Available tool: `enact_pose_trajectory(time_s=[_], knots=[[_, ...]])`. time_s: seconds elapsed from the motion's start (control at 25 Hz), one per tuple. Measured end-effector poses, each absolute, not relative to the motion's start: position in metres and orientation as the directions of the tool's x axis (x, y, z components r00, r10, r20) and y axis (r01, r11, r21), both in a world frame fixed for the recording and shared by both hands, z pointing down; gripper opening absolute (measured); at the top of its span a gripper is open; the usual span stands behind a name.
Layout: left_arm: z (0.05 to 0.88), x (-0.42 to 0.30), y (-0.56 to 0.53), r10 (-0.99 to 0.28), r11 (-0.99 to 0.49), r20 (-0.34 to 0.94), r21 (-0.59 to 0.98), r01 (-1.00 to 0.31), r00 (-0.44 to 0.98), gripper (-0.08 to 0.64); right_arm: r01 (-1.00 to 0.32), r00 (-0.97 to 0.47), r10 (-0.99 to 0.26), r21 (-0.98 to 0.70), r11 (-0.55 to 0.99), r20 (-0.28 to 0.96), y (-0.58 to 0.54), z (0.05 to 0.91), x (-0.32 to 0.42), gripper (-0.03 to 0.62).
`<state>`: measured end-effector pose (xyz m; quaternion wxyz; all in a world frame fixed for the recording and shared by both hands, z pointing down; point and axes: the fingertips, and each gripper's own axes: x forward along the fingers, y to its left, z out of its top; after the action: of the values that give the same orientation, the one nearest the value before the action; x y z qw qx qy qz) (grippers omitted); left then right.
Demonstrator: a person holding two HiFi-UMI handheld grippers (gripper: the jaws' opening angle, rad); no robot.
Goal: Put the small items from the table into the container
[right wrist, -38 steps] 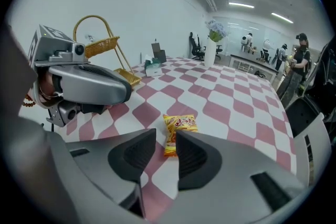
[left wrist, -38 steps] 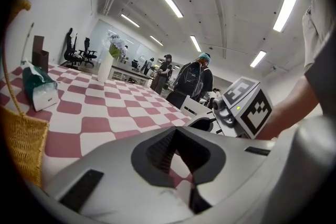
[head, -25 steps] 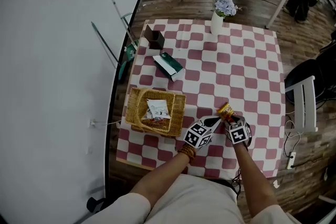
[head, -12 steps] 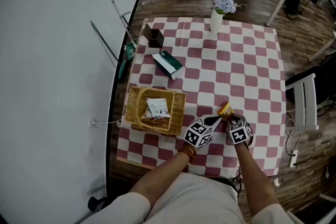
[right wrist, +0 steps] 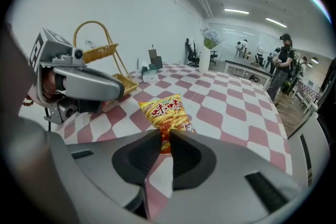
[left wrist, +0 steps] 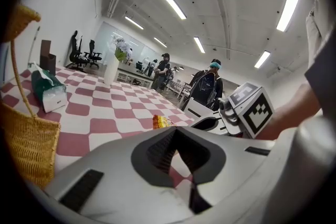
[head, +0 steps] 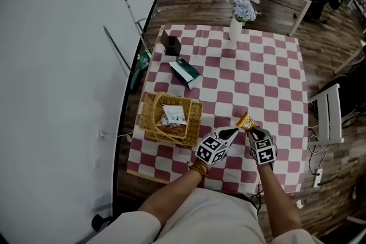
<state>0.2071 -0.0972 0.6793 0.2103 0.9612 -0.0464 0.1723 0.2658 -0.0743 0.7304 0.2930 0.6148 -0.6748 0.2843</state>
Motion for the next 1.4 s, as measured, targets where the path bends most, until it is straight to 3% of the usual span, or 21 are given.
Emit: enact_pose_trajectory(time_s=[0.8,1.4], knots=[[0.500,0.141,-0.048,-0.095,-0.961,0.101,0.251,-0.118,0.990,0.025,-0.990,-0.119,-0.910,-0.112,0.081,0.396,-0.022,0.539,0.214,0.075],[0.393,0.100,0.004,-0.129,-0.975,-0.045,0.188,-0.118,0.991,0.025,-0.984,-0.163,-0.973,-0.097,0.149,0.162,0.019,0.431,0.171,0.069]])
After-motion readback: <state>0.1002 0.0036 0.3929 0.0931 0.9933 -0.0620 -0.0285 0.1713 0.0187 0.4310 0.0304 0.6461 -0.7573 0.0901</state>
